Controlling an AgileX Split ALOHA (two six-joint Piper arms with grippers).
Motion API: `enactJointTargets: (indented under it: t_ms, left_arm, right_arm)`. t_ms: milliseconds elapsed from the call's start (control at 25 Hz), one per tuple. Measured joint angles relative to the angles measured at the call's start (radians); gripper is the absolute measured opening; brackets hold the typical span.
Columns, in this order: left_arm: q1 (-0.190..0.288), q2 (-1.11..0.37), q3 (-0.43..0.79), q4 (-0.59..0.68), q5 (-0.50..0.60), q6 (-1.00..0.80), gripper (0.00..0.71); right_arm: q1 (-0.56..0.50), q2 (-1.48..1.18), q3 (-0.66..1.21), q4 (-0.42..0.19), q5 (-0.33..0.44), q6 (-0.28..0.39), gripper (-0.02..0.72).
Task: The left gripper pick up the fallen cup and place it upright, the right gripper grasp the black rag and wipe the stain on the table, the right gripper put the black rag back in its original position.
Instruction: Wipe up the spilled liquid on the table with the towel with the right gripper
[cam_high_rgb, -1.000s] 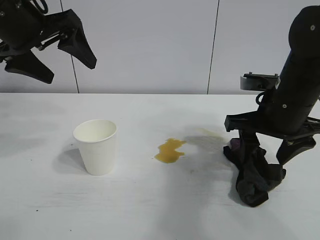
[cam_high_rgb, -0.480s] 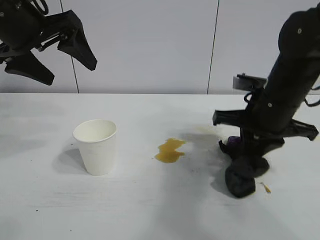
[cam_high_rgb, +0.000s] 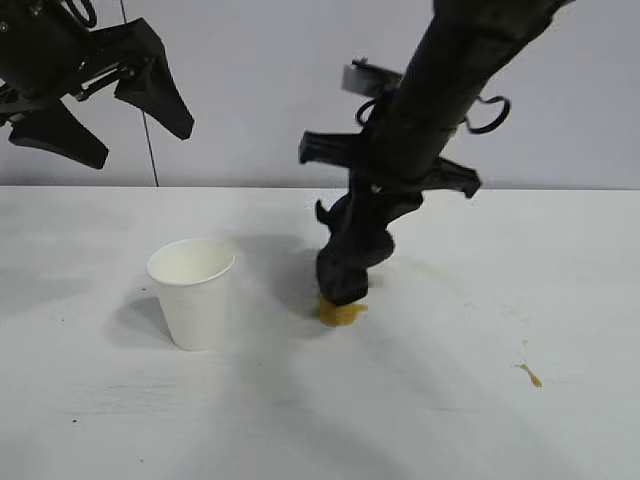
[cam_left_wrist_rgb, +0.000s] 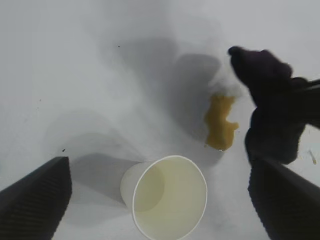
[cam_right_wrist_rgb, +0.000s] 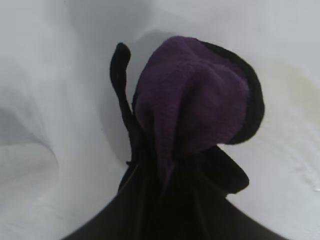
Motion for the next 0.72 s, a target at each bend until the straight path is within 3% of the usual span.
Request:
enactJointTargets:
  t_ms: [240,400,520,720]
  left_arm:
    - [0.000,0.000,0.000,0.000,0.000,0.000,0.694]
    - [0.000,0.000,0.000,0.001,0.000,0.000,0.694]
    - [0.000,0.000,0.000,0.001,0.000,0.000,0.694]
    - [0.000,0.000,0.000,0.001,0.000,0.000,0.694]
  right_arm:
    - [0.034,0.120,-0.030,-0.039,-0.004,0.030,0.115]
    - [0.030,0.126,-0.040,-0.168,-0.014,0.138,0.115]
    - [-0.009,0.127,-0.044,-0.262,-0.017,0.212,0.115]
    - [-0.148,0.126,-0.045,-0.297,-0.015,0.218,0.115]
